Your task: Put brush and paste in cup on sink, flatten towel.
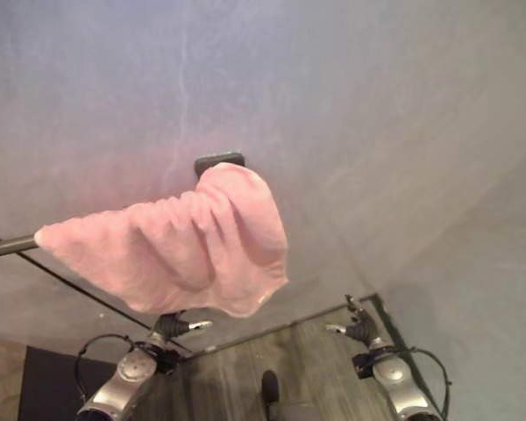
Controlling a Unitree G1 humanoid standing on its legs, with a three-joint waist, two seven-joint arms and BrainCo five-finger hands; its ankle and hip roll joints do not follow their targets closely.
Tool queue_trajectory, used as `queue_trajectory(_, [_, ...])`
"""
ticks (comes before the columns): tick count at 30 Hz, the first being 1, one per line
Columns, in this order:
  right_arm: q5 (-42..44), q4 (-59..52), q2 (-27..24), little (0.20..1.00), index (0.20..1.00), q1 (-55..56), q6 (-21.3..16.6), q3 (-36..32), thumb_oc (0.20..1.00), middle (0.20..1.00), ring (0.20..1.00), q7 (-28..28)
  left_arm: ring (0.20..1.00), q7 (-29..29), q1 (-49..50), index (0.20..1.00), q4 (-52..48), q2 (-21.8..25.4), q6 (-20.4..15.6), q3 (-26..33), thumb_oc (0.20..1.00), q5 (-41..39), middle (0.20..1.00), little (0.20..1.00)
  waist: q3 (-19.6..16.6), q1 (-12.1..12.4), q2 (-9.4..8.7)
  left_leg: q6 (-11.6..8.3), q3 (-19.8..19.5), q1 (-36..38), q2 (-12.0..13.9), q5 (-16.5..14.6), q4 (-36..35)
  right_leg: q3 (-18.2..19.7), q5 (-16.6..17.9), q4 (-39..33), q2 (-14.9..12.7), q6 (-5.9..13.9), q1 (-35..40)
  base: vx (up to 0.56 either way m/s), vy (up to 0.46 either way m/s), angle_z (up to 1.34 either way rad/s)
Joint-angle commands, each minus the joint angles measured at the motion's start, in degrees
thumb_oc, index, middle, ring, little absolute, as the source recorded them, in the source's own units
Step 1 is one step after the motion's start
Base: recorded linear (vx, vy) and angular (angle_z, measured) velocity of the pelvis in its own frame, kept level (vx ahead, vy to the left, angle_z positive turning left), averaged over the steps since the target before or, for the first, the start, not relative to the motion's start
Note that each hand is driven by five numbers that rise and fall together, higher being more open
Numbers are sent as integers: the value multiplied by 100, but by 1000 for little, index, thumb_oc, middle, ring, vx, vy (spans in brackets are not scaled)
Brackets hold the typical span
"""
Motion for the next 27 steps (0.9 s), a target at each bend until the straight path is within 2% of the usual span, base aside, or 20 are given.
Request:
queue_trajectory(1, [-85, -232, -240, 1000, 1000, 334, -146, -136, 1000, 1000, 1000, 25, 1000, 0, -418, 1000, 47, -83, -194, -168, 1000, 116, 1000, 1000, 33, -298, -85, -178, 755, -214, 322, 1179, 511, -747, -365, 205, -918, 781, 320, 5, -19, 62])
queue_trajectory(2, [-71, -221, -234, 1000, 1000, 406, -153, -166, 1000, 1000, 1000, 5, 1000, 1, -514, 1000, 100, -118, -192, -228, 1000, 153, 1000, 1000, 3, -381, -51, -214, 1310, -180, 540, 1242, 201, -898, -438, 203, -955, 815, 367, 5, -11, 92])
queue_trajectory(3, [-54, -203, -237, 1000, 1000, 454, -156, -179, 1000, 1000, 1000, -32, 1000, 1, -632, 1000, 150, -163, -196, -325, 1000, 176, 1000, 1000, 22, -402, -63, -224, 1608, -303, 635, 1271, 122, -984, -455, 211, -1030, 840, 397, 10, 19, 120])
queue_trajectory(4, [-54, -203, -237, 1000, 1000, 455, -156, -180, 1000, 1000, 1000, -32, 1000, 1, -633, 1000, 152, -164, -197, -326, 1000, 176, 1000, 1000, 21, -400, -64, -224, 1610, -305, 634, 1272, 121, -982, -455, 212, -1030, 841, 395, 8, -1, 108])
queue_trajectory(5, [-22, -157, -236, 1000, 1000, 394, -151, -134, 1000, 1000, 1000, -34, 1000, 19, -651, 1000, 222, -162, -219, -400, 1000, 239, 1000, 1000, 42, -352, -79, -221, 1353, -385, 562, 1166, 211, -967, -450, 250, -1042, 876, 415, 1, -8, 68])
queue_trajectory(6, [-22, -154, -232, 1000, 1000, 387, -153, -134, 1000, 1000, 1000, -34, 1000, 20, -659, 1000, 227, -160, -222, -400, 1000, 240, 1000, 1000, 24, -364, -88, -214, 1344, -420, 549, 1192, 205, -975, -435, 247, -1055, 876, 384, 29, 3, 13])
queue_trajectory(7, [-3, -94, -215, 1000, 1000, 340, -151, -105, 1000, 1000, 1000, -1, 1000, 0, -630, 1000, 170, -116, -223, -387, 1000, 257, 1000, 1000, -9, -345, -87, -178, 1277, -368, 493, 1077, 119, -958, -430, 249, -1069, 890, 394, 82, 74, -26])
queue_trajectory(8, [-4, -36, -175, 1000, 1000, 317, -153, -88, 1000, 1000, 1000, 26, 1000, -45, -526, 1000, 90, -69, -226, -376, 1000, 265, 1000, 1000, -70, -333, -57, -136, 1349, -260, 446, 981, -20, -949, -414, 262, -1125, 930, 428, 123, 117, -52])
queue_trajectory(12, [-5, 30, -13, 1000, 1000, 128, -151, 75, 1000, 1000, 1000, 56, 1000, -55, -321, 1000, 20, -6, -226, -287, 1000, 238, 1000, 1000, -93, -195, -38, -18, 1408, -12, 269, 920, -213, -831, -363, 322, -1254, 1005, 491, 79, 150, -37])
queue_trajectory(17, [11, 39, 109, 1000, 1000, 60, -146, 194, 1000, 1000, 1000, 92, 1000, -55, -229, 1000, -66, 88, -227, -273, 1000, 228, 1000, 1000, -26, -146, -66, 102, 1259, -2, 161, 818, -196, -629, -437, 702, -1276, 1060, 410, 18, 100, -5])
queue_trajectory(20, [140, -155, 129, 1000, 1000, 106, -203, 185, 1000, 1000, 1000, 112, 1000, -60, -332, 1000, -136, 153, -274, -419, 1000, 299, 1000, 1000, 60, -357, -17, 264, 760, -160, 17, 727, -148, 635, -606, 1430, -897, 1198, 101, -19, 82, 15])
queue_trajectory(21, [141, -157, 130, 1000, 1000, 104, -201, 184, 1000, 1000, 1000, 113, 1000, -60, -334, 1000, -137, 155, -272, -417, 1000, 299, 1000, 1000, 45, -351, -20, 261, 767, -185, 17, 751, -154, 644, -581, 1422, -895, 1196, 74, 12, -7, 41])
queue_trajectory(22, [209, -251, 135, 1000, 1000, 173, -243, 163, 1000, 1000, 1000, 141, 1000, -92, -353, 1000, -143, 203, -308, -449, 1000, 330, 1000, 1000, 35, -353, 4, 259, 635, -221, 39, 700, -129, 865, -672, 1274, -1000, 1162, 106, -21, -87, 54])
queue_trajectory(24, [160, -272, 163, 1000, 1000, 94, -229, 192, 1000, 1000, 1000, 71, 1000, 21, -352, 1000, -215, 275, -286, -397, 1000, 383, 1000, 1000, 97, -143, 0, 203, 690, -288, 193, 664, 6, 239, -373, 1108, -1534, 1178, 15, -28, -185, 43])
queue_trajectory(27, [124, -199, 188, 1000, 1000, 30, -230, 238, 1000, 1000, 1000, 63, 1000, 40, -291, 1000, -299, 334, -270, -366, 1000, 347, 1000, 1000, 114, -110, -68, 136, 616, -279, 249, 599, 83, 20, -325, 924, -1608, 1210, 67, 35, -150, -14])
